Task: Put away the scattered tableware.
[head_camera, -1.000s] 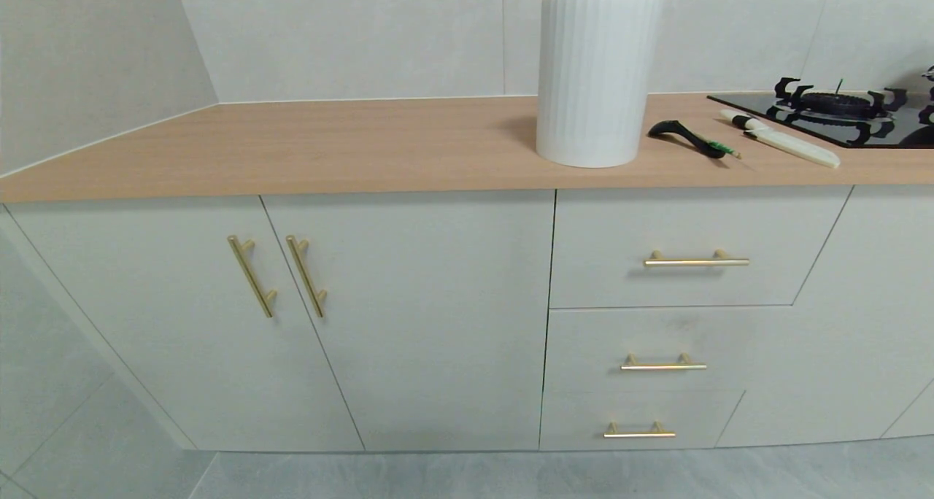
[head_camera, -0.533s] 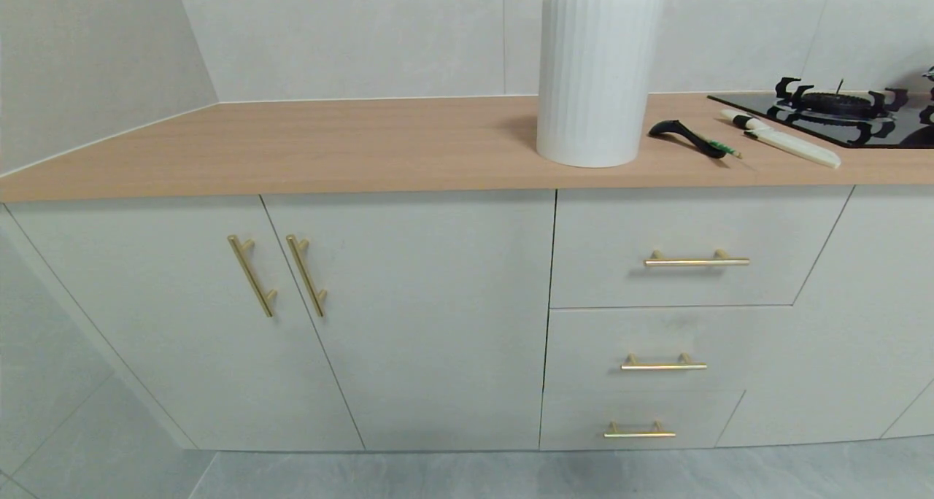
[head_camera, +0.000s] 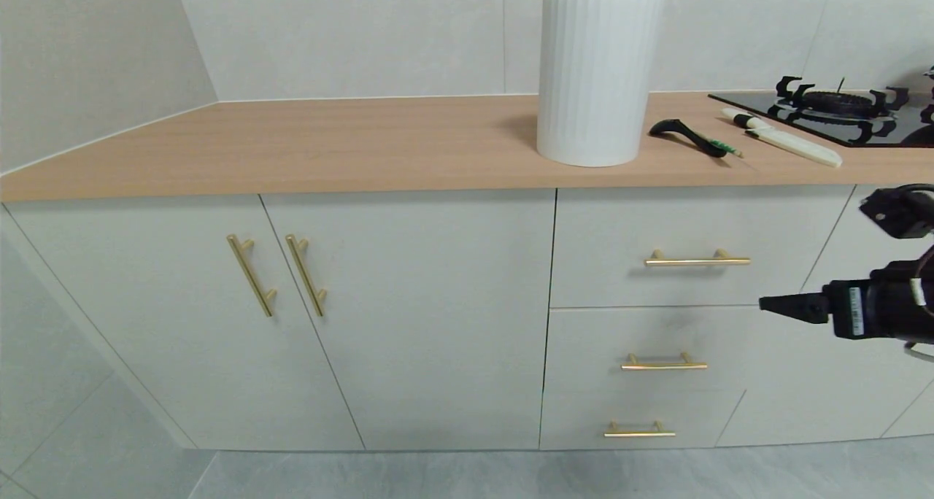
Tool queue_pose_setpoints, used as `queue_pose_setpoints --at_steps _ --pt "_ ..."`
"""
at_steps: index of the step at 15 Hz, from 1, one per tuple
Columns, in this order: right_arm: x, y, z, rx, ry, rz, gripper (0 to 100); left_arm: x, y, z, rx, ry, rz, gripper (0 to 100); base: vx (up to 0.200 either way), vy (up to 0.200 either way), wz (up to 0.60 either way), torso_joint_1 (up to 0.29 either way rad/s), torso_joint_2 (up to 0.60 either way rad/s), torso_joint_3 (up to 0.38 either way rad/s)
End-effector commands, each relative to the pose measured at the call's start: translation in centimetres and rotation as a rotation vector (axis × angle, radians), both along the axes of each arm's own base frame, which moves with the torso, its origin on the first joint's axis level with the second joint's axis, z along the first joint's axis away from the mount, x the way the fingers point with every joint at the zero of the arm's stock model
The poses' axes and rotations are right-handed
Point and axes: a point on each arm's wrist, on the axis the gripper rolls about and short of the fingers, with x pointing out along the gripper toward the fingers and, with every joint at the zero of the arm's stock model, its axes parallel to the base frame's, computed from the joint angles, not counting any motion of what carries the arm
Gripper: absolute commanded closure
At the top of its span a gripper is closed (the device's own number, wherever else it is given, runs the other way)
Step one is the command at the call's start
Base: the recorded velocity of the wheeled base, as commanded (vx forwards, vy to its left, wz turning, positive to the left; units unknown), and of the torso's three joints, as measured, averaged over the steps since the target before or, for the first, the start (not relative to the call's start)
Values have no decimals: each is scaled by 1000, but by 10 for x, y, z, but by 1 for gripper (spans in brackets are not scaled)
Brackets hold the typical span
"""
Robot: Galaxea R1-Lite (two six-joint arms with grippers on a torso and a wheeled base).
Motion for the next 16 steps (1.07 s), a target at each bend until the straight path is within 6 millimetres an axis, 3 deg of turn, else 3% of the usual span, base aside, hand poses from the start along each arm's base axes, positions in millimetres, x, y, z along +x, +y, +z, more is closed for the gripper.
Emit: queue_pose_setpoints --at_steps 1,3,10,16 --pt "46 5 -56 -14 172 9 0 0 0 0 0 0 2 0 0 0 0 0 0 0" --pt "65 7 -85 -15 210 6 0 0 0 0 0 2 -2 0 0 0 0 0 0 0" --pt "97 15 -162 -44 165 -16 0 0 0 0 0 0 2 0 0 0 0 0 0 0" --pt "108 15 -186 -59 76 -49 0 0 0 0 0 0 0 0 0 0 0 0 0 0"
